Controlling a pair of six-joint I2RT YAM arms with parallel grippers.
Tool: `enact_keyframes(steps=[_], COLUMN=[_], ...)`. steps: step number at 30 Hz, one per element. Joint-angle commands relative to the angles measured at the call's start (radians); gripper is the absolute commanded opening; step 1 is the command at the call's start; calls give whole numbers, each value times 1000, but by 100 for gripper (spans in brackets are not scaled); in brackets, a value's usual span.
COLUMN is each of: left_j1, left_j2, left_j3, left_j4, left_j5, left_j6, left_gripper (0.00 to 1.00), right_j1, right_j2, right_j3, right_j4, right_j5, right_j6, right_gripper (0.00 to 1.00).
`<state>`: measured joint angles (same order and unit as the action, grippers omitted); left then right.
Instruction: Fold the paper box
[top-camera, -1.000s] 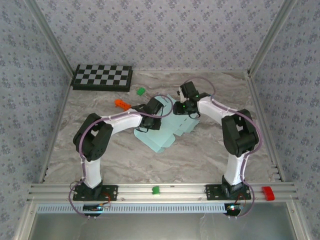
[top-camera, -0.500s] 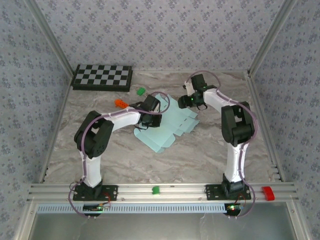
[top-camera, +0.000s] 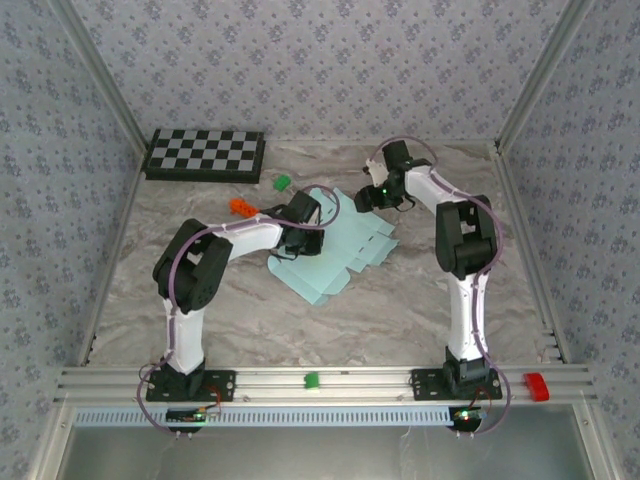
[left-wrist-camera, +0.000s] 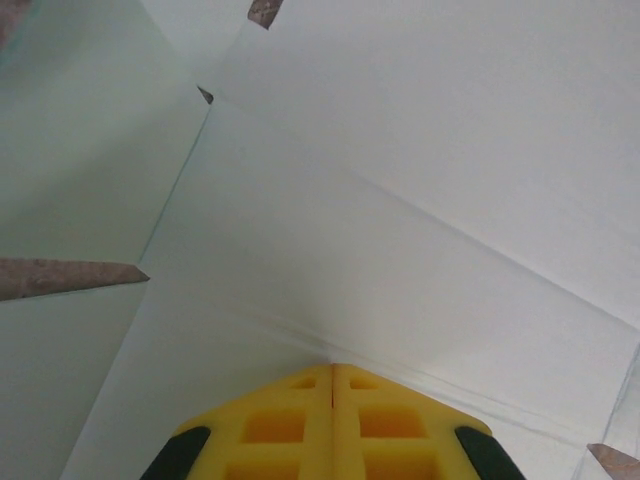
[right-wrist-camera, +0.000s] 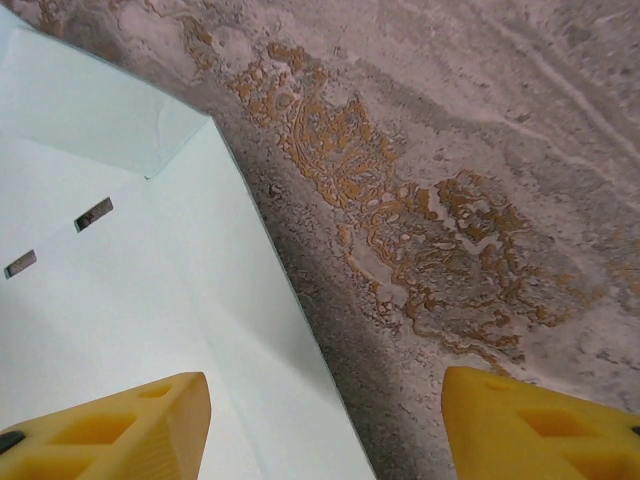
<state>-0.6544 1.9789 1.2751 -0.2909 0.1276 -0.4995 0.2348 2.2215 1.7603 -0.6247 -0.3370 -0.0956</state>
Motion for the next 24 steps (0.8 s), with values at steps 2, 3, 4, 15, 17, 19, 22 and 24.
enact_keyframes(steps=[2,3,4,15,17,19,22,24], left_j1=[3,2,2,-5,-4,-4,-5,-5], left_j2=[14,14,11,6,6,6,5,6], left_j3=[-42,-48,-55,-61,-60,-60,-59,-59], left_j4=[-20,-16,-12,-9,-10,-10,-10,-10], left_j5=[-6,-6,-4,-7,-8,-7,-7,-8], left_j6=[-31,-34,-38,-40,-40,-40,-40,-40], left_gripper=[0,0,0,0,0,0,0,0], right_j1=[-10,-11,-12,-14,-14,-13,-13,-12], right_j2=[60,64,68,101,95,86,61,43], right_j3=[80,84,89,135,135,133,111,96], right_j4=[-150,-157,-160,-219,-227,-229,-206,-188], right_j5=[-67,-73,-82,-143,-148,-148,-152,-156], right_j6=[-37,-39,-39,-83,-98,-115,-142,-160], right_gripper=[63,63,62,56,54,51,48,45])
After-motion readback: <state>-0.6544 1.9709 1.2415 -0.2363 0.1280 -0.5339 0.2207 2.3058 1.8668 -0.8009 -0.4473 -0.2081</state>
